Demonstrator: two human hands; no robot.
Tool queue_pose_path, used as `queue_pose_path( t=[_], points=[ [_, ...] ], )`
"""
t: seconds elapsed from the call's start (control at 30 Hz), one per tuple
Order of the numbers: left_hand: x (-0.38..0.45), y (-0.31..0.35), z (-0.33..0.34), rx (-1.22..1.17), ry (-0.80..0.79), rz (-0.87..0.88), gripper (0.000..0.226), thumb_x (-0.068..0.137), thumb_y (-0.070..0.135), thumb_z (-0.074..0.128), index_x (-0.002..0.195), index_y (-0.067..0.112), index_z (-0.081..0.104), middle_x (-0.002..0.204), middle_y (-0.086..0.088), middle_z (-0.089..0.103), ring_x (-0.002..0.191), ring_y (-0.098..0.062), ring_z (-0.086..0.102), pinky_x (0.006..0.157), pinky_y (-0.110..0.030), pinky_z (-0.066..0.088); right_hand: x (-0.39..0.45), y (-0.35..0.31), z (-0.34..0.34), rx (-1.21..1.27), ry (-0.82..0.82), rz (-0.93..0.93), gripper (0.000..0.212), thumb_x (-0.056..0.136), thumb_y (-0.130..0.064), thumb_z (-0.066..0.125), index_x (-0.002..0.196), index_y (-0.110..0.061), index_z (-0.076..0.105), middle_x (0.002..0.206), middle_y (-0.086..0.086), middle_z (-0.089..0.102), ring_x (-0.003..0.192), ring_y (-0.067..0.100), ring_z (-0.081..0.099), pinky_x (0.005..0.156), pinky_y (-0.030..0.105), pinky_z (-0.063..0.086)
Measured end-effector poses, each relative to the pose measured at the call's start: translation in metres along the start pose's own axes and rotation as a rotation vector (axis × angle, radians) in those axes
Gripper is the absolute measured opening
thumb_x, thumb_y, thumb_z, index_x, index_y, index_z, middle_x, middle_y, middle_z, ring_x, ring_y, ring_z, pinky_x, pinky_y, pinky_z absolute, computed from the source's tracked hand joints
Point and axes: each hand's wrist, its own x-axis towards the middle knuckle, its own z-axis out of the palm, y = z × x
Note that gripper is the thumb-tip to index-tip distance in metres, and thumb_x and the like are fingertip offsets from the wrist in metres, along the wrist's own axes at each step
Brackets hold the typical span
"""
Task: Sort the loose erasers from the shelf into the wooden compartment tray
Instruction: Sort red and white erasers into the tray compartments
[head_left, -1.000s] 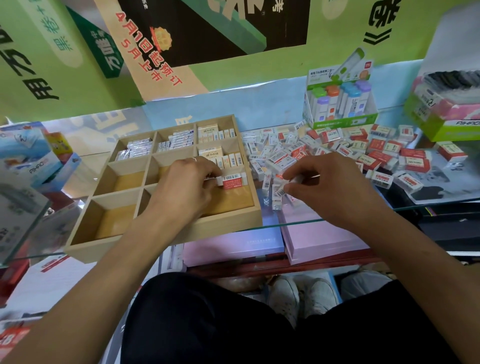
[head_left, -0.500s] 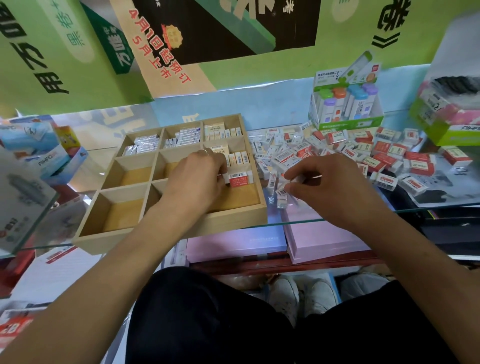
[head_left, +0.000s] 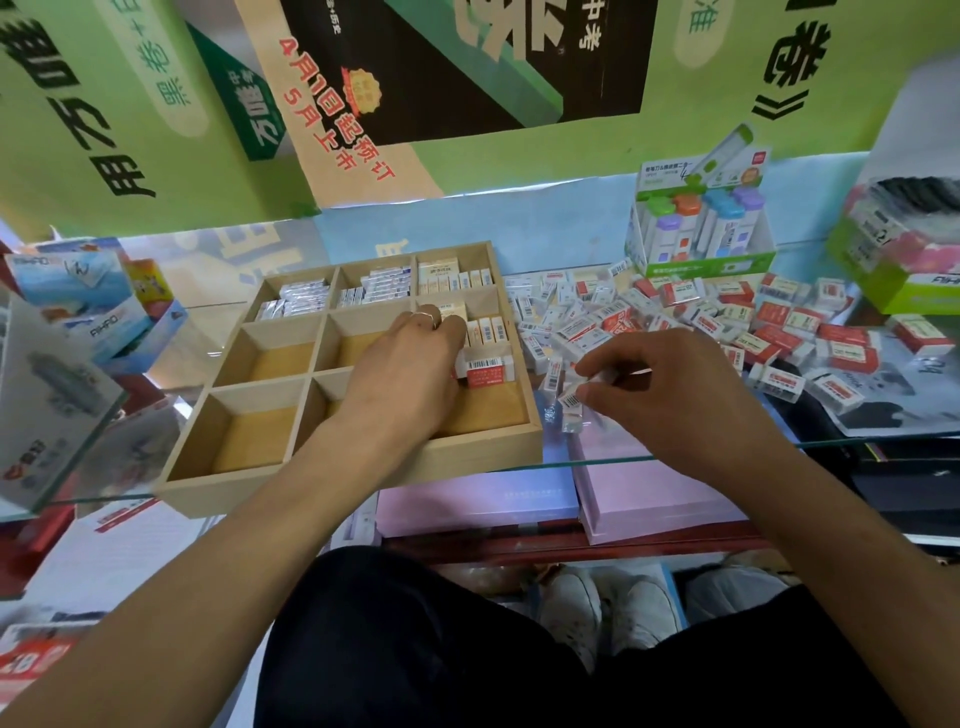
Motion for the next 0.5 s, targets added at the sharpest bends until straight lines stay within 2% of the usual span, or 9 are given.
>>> queue_pose_path(
  t=[0.13,0.23,0.33,0.4,0.5],
  points=[
    [-0.006,-0.013,0.003,-0.234,0.089,-0.002,0.032,0.079,0.021,0.071,0.110,0.019,0.064,0.108,-0.005,0.060,0.103,-0.025,0.057,0.080,-0.035,0.048,0.000,0.004,-0.003,0.009,0.000,0.008,0.011,0.083,-0.022,0.073,0.094,-0.024,0.073,0.081,-0.012,0.066,0.079,0.004,0.065,0.072,0.013,0.049],
    [-0.012,-0.019,0.000,-0.422,0.174,-0.057,0.032,0.071,0.020,0.081,0.100,0.021,0.068,0.093,0.002,0.062,0.086,-0.017,0.060,0.078,-0.033,0.052,0.001,0.004,-0.004,0.021,0.014,-0.004,0.008,0.084,-0.027,0.071,0.091,-0.024,0.073,0.079,-0.012,0.067,0.073,0.001,0.063,0.062,0.004,0.043],
    [-0.016,-0.020,-0.004,-0.509,0.166,-0.063,0.034,0.067,0.019,0.084,0.096,0.024,0.068,0.087,0.006,0.063,0.079,-0.013,0.060,0.075,-0.034,0.054,0.003,0.001,-0.001,0.041,0.022,-0.016,0.012,0.085,-0.032,0.067,0.087,-0.023,0.074,0.077,-0.010,0.069,0.066,0.000,0.060,0.054,0.007,0.041],
    [-0.016,-0.020,-0.004,-0.514,0.151,-0.067,0.034,0.065,0.019,0.085,0.092,0.026,0.067,0.084,0.006,0.062,0.077,-0.012,0.059,0.073,-0.034,0.054,0.005,-0.002,0.003,0.067,0.029,-0.020,0.011,0.086,-0.031,0.068,0.086,-0.022,0.073,0.074,-0.012,0.068,0.068,0.000,0.061,0.056,0.008,0.043],
    [-0.016,-0.020,-0.006,-0.589,0.132,-0.132,0.032,0.064,0.021,0.087,0.087,0.030,0.065,0.080,0.010,0.063,0.072,-0.006,0.058,0.067,-0.020,0.049,0.007,-0.005,0.007,0.071,0.031,-0.025,0.008,0.087,-0.030,0.068,0.087,-0.023,0.071,0.076,-0.012,0.068,0.069,0.003,0.063,0.064,0.014,0.049]
  ],
)
